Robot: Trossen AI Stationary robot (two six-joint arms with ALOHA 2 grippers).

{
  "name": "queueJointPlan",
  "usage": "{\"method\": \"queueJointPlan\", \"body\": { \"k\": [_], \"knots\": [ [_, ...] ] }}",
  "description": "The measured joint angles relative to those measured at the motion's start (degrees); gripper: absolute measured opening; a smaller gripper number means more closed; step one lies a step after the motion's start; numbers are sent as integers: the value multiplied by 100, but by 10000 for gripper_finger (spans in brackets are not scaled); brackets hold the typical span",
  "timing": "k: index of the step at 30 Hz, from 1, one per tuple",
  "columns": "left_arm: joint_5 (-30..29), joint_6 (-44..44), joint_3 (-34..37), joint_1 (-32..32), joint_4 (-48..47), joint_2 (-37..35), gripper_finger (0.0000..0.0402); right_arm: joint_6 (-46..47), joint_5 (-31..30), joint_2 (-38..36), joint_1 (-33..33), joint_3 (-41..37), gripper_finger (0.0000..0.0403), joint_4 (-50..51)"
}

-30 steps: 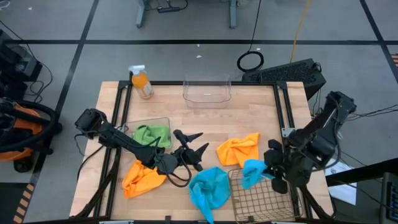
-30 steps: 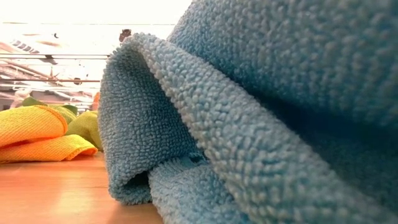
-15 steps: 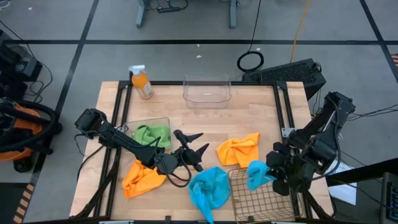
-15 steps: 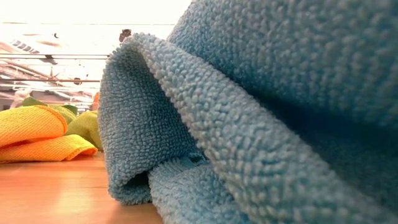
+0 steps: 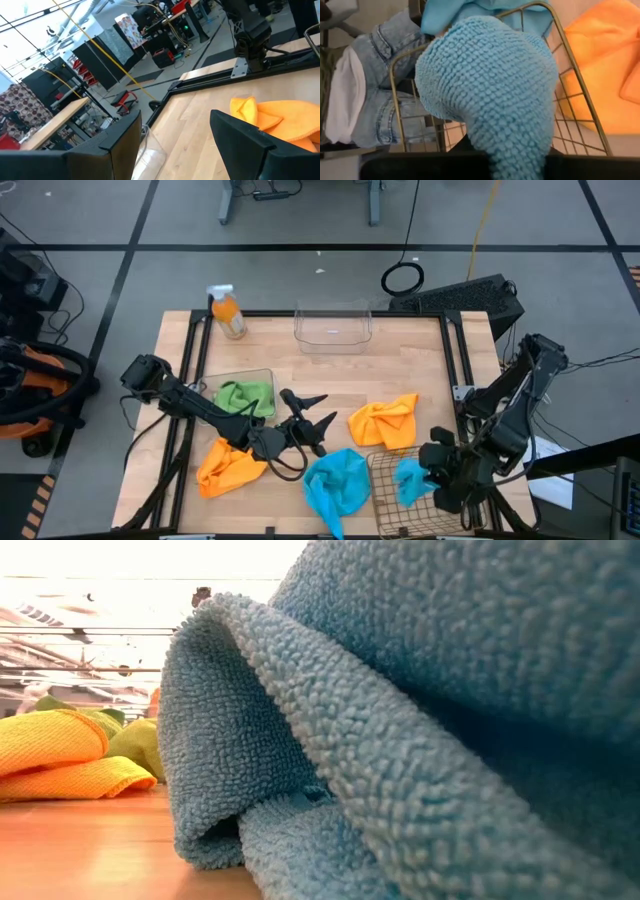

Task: Sort microfiber towel by color & place in baskets
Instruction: Put the top blue microfiber towel into the wire basket

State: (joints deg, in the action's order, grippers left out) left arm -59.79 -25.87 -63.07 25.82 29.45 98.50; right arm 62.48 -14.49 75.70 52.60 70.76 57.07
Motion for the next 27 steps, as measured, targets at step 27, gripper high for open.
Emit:
{"method": "queueJointPlan", "body": {
  "k": [27],
  "knots": [
    [262,54,2,-52,-2,0,242,-174,111,1060,-308,0,93,-236]
  ]
}}
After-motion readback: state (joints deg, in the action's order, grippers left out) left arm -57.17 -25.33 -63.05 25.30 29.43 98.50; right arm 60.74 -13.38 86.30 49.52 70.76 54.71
